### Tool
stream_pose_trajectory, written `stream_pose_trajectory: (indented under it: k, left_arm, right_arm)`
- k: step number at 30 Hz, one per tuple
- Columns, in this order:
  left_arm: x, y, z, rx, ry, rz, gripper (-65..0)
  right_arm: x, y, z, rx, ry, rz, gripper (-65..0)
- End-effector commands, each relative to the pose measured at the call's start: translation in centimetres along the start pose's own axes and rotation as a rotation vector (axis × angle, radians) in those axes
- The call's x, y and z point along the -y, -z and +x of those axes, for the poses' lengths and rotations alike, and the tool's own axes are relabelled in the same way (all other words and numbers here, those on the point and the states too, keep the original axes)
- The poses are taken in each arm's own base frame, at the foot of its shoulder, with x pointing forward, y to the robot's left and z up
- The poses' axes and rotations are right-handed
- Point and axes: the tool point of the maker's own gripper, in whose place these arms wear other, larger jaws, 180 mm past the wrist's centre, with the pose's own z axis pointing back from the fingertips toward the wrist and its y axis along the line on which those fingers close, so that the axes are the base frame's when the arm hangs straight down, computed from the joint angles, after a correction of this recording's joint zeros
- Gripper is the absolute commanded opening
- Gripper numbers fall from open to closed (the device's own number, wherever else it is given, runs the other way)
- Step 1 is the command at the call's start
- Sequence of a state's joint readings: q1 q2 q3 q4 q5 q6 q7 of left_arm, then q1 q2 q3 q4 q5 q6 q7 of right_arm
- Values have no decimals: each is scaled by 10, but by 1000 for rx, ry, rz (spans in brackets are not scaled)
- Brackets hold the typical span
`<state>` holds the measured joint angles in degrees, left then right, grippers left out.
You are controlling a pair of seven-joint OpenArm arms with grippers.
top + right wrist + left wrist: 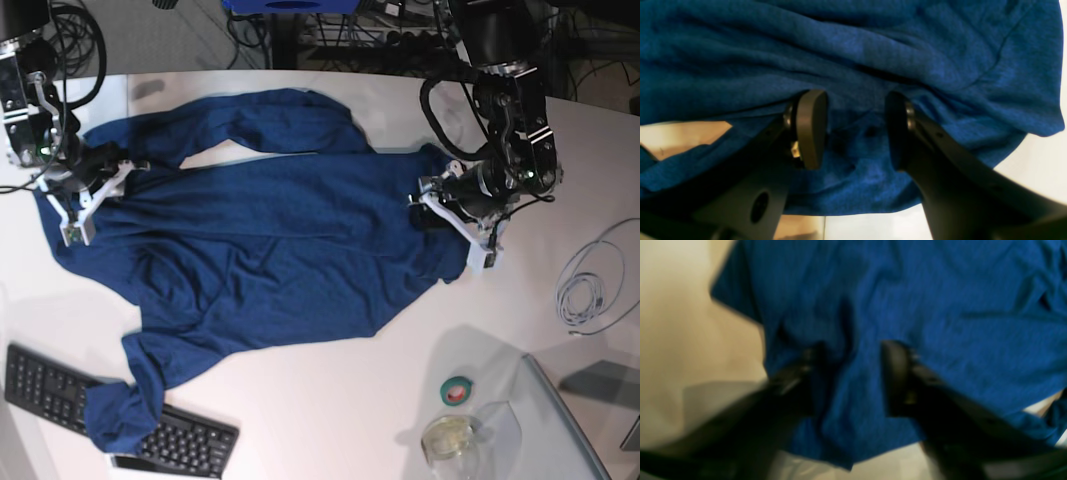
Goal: Layout the t-shirt on the table in an organized manner, then fold the t-shirt properly
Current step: 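Hold the shirt with both grippers and stretch it taut between them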
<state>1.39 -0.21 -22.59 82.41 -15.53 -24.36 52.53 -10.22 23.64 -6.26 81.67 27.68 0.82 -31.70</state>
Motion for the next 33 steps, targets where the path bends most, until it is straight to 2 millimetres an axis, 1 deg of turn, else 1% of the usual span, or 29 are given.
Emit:
stream_pose_trajectory:
  k: [1, 3, 8, 11, 12, 13, 14, 15, 16, 21, 22, 26, 28, 33]
  left_arm:
    - [1, -3, 16, 57, 2, -9, -245]
    - [2, 0, 9, 66, 1, -11, -270]
    - [-1, 16, -12, 27, -52, -27, -377]
    - [-1, 21, -13, 34, -66, -31, -426]
    - [-1, 22, -13, 35, -67, -32, -453]
    - [-1, 22, -13, 35, -67, -32, -490]
    - [-1, 21, -12, 39, -65, -31, -541]
    - [-1, 19, -4, 54, -56, -29, -617]
    - [-1, 17, 3, 70, -48, -28, -650]
    - [3, -2, 29, 88, 18, -11, -650]
    - [5, -6, 40, 94, 35, -7, -650]
    - [9, -15, 64, 98, 70, -1, -650]
    - [11, -14, 75, 113, 71, -7, -650]
    - [13, 5, 85, 86, 36, -38, -650]
  right_arm:
    - [7, -4, 14, 38, -6, -16, -371]
    - [7, -4, 14, 38, -6, -16, -371]
    - [7, -4, 14, 38, -6, -16, -371]
    - [7, -4, 14, 38, -6, -16, -371]
    - [7, -4, 14, 38, -6, -16, -371]
    - [7, -4, 14, 38, -6, -16, -371]
    - [7, -4, 14, 38, -6, -16, -371]
    - [7, -4, 14, 38, -6, -16, -371]
    - [7, -4, 14, 38, -6, -16, -371]
    - [8, -4, 14, 38, -7, -17, -371]
    - [8, -4, 13, 37, -7, -18, -371]
    - [13, 0, 5, 12, 1, -27, -371]
    - [14, 1, 3, 7, 4, -30, -371]
    - [14, 1, 2, 4, 4, -30, -371]
